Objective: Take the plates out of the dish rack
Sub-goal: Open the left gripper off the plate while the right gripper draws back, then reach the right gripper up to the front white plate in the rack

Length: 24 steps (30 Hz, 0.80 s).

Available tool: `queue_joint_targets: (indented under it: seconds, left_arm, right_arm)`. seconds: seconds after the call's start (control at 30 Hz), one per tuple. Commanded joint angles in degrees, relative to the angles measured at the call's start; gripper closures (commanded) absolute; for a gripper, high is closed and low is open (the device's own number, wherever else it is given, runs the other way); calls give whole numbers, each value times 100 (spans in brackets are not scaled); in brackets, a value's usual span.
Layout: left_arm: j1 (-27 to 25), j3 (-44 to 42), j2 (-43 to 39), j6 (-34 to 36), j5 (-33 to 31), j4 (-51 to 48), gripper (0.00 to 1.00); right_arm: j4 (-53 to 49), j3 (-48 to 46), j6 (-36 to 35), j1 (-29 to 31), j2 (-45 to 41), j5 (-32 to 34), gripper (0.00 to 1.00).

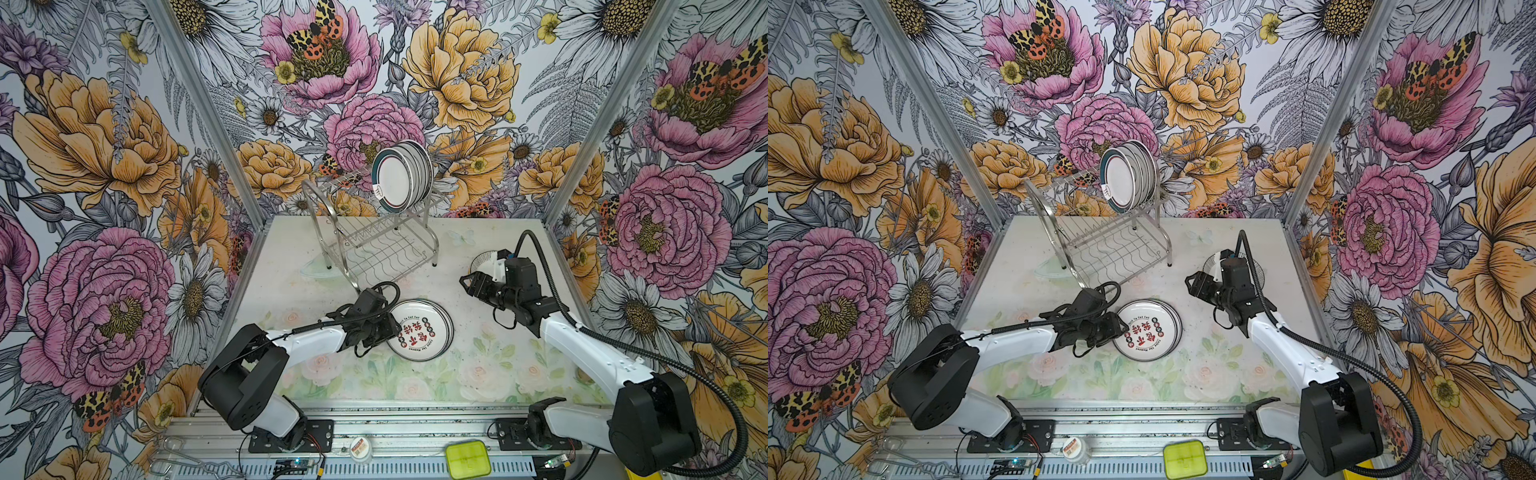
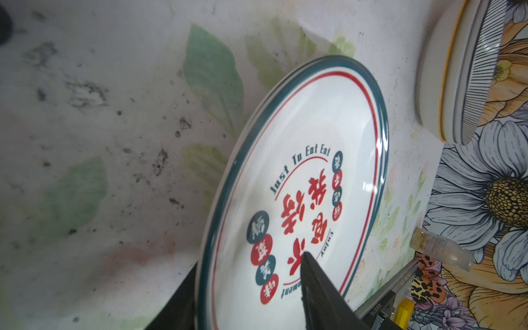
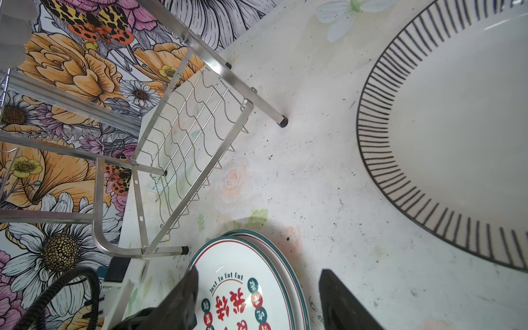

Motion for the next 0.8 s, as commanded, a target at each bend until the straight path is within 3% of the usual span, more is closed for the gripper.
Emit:
queue_joint_targets:
  seconds: [0.0,0.1,0.33,0.6,0.77]
  left_arm:
    - [-93,297,140,149,-209,-297,45]
    - [-155,337,181,104,-377,-380,36]
    - [-278,686,385,200,-670,-867,34]
    - [-541,1346,840,342,-1051,-1623,28]
    - [-499,1342,722,298,-1216,-1825,26]
  right_arm:
    - [-126,273,-364,109,111,-163,30]
    - [-194,377,-532,200,216,-254,29]
    - [-445,706,-1065,536,486,-337,29]
    - [-483,870,-1098,573,600,-109,28]
    - [-522,1090,-1176,570,629,176,28]
